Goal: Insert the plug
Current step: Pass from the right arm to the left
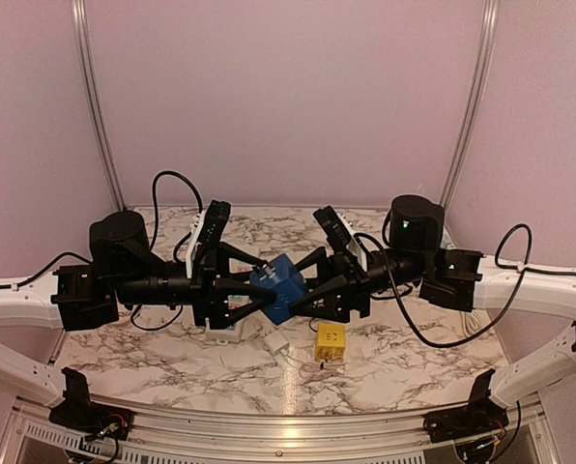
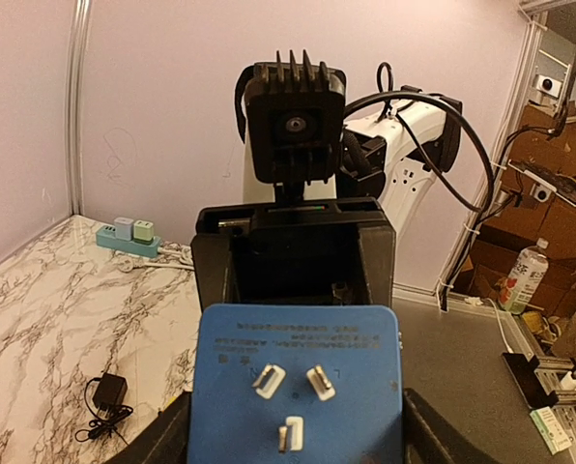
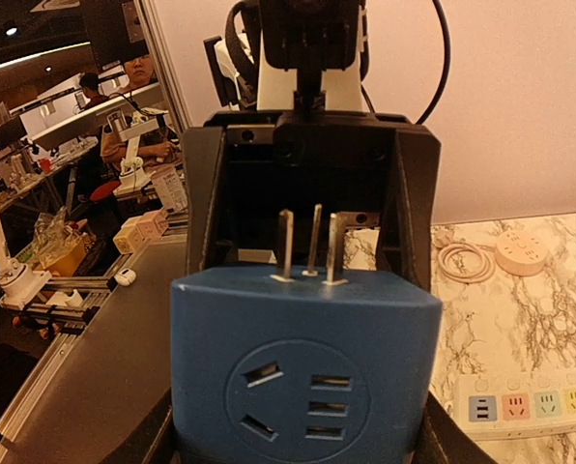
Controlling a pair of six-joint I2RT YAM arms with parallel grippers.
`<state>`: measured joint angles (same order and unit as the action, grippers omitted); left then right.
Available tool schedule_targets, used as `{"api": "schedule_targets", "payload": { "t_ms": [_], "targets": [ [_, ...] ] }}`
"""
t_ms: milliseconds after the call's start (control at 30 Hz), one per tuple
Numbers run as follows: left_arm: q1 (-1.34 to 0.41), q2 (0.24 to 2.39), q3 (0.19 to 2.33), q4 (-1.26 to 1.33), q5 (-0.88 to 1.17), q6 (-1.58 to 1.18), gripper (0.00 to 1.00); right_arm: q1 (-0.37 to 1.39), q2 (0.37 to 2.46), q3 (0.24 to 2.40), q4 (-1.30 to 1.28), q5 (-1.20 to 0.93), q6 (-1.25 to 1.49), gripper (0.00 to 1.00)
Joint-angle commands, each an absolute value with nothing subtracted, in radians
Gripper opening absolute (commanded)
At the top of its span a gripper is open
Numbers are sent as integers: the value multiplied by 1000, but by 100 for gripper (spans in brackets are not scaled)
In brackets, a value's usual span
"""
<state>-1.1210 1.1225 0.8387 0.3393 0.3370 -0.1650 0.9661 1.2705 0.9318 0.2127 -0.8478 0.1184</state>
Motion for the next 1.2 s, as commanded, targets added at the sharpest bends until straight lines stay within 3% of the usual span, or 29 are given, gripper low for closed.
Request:
{"api": "schedule_targets", "payload": {
  "t_ms": [0, 133, 233, 300, 433, 533, 833, 1167],
  "targets": [
    [-1111, 1122, 860, 381, 367, -175, 62, 977, 1269, 968, 223, -837, 96, 5],
    [-1108, 1124, 854, 393, 374, -184, 45, 976, 1271, 969, 222, -828, 96, 6],
    [-1108, 1133, 854, 404, 385, -197, 29, 976, 1269, 971, 217, -818, 96, 13],
    [-1108, 1138, 853, 411, 389, -208, 20, 976, 1265, 971, 211, -795, 95, 27],
    [-1107, 1140, 838, 450, 361, -257, 11, 975, 1239, 963, 192, -718, 66, 60],
    [-1102, 1151, 837, 457, 288, -324, 0, 977, 1208, 954, 152, -628, 11, 77],
    [-1049, 1179, 789, 585, 211, -666, 0, 976, 1102, 866, 125, -405, -220, 97],
    [-1011, 1218, 793, 602, 182, -979, 0, 985, 971, 668, 309, -300, -593, 98]
  ]
}}
